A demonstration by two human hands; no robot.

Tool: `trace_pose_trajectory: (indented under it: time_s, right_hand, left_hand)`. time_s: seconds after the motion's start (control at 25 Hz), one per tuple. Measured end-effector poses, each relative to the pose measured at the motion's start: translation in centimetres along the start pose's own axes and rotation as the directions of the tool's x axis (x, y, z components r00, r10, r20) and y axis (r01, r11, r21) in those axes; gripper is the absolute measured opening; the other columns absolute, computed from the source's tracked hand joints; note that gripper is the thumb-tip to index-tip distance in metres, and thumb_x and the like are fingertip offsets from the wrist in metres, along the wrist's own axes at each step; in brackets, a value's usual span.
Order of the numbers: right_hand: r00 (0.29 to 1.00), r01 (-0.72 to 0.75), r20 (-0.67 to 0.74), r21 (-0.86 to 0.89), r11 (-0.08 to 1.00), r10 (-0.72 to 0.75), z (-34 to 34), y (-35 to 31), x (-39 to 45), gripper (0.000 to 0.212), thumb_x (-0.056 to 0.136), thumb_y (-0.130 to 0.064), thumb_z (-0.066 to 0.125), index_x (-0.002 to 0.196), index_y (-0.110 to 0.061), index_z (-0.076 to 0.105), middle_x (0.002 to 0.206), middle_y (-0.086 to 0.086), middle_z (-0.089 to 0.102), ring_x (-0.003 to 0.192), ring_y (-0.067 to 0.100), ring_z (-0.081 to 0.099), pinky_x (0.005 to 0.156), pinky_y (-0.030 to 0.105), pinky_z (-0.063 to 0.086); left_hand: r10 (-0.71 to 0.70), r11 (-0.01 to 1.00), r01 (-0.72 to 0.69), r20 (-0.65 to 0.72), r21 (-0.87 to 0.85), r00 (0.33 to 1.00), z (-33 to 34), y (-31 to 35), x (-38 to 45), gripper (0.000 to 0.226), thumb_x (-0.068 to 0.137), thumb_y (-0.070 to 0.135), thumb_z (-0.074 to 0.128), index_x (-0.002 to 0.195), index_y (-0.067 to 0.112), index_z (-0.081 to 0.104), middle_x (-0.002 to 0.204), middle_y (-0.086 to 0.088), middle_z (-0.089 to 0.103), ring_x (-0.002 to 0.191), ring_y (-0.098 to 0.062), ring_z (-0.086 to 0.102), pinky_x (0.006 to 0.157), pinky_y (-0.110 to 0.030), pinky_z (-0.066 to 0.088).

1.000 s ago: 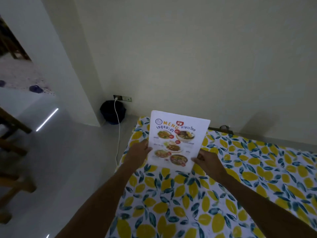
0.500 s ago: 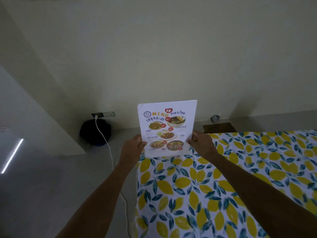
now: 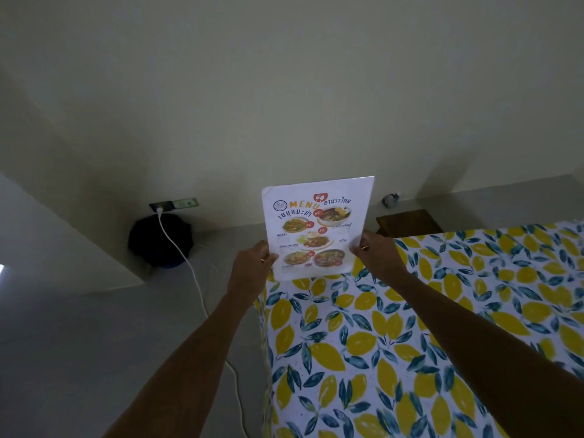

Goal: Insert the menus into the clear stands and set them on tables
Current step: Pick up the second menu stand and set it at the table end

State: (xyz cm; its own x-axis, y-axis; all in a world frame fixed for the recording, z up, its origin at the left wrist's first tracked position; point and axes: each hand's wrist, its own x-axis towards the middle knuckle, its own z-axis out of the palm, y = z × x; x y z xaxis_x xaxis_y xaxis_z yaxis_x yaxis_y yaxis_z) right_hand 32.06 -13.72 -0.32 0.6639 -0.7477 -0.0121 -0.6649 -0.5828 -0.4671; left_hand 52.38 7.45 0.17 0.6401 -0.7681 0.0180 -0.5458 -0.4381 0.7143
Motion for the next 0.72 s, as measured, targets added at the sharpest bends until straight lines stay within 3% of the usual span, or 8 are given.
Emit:
trace_pose_trajectory:
  time_s: [0.16,0.32,0.48,0.6,0.72]
  right_hand:
    - [0.996,-0.085,-0.024,0.137,0.987,0.089,0.5,-0.5,0.0,0.022,0.089,-0.02,0.064,0.103,-0.003,0.064,0.095,0.015,0.073,0.087,0.031,0.067,0.073,0.037,0.052]
    - [0.992,-0.127,0.011,0.132,0.983,0.127,1.0,-0.1,0.4,0.025,0.09,-0.024,0.064,0.094,0.0,0.058,0.085,0.02,0.069,0.078,0.035,0.064,0.063,0.034,0.044]
    - [0.992,-0.126,0.001,0.135,0.983,0.127,1.1,-0.2,-0.1,0.024,0.091,-0.022,0.063,0.084,0.0,0.054,0.084,0.02,0.068,0.078,0.034,0.063,0.063,0.035,0.043]
    - [0.988,-0.156,0.018,0.139,0.978,0.155,1.1,-0.2,-0.1,0.024,0.091,-0.023,0.063,0.083,0.0,0.056,0.084,0.022,0.066,0.08,0.035,0.062,0.065,0.033,0.039]
    - [0.984,-0.179,0.017,0.193,0.965,0.179,1.4,0.1,-0.1,0.027,0.092,-0.027,0.059,0.089,0.0,0.061,0.089,0.02,0.069,0.085,0.036,0.064,0.071,0.038,0.048]
  left_hand:
    - [-0.037,0.999,0.037,0.0,-0.024,0.999,0.8,-1.0,0.5,0.018,0.091,0.028,0.063,0.082,0.015,0.054,0.083,-0.004,0.072,0.066,-0.014,0.062,0.057,-0.028,0.046]
    - [-0.05,0.998,0.05,-0.019,-0.024,0.999,0.9,-1.0,0.7,0.017,0.09,0.032,0.063,0.088,0.016,0.058,0.089,-0.006,0.075,0.073,-0.019,0.069,0.065,-0.039,0.057]
    - [-0.063,0.998,0.063,-0.02,0.012,0.998,1.0,-0.6,0.5,0.019,0.091,0.03,0.062,0.088,0.012,0.056,0.089,-0.009,0.074,0.07,-0.021,0.067,0.059,-0.034,0.052]
    - [-0.064,0.997,0.065,-0.029,0.032,0.998,1.1,0.0,0.5,0.02,0.091,0.028,0.062,0.098,0.01,0.057,0.095,-0.009,0.073,0.077,-0.026,0.068,0.06,-0.029,0.045]
    - [-0.085,0.996,0.086,-0.022,0.028,0.996,1.0,0.3,0.4,0.025,0.09,0.031,0.062,0.103,0.012,0.056,0.1,-0.011,0.074,0.081,-0.027,0.07,0.063,-0.034,0.054]
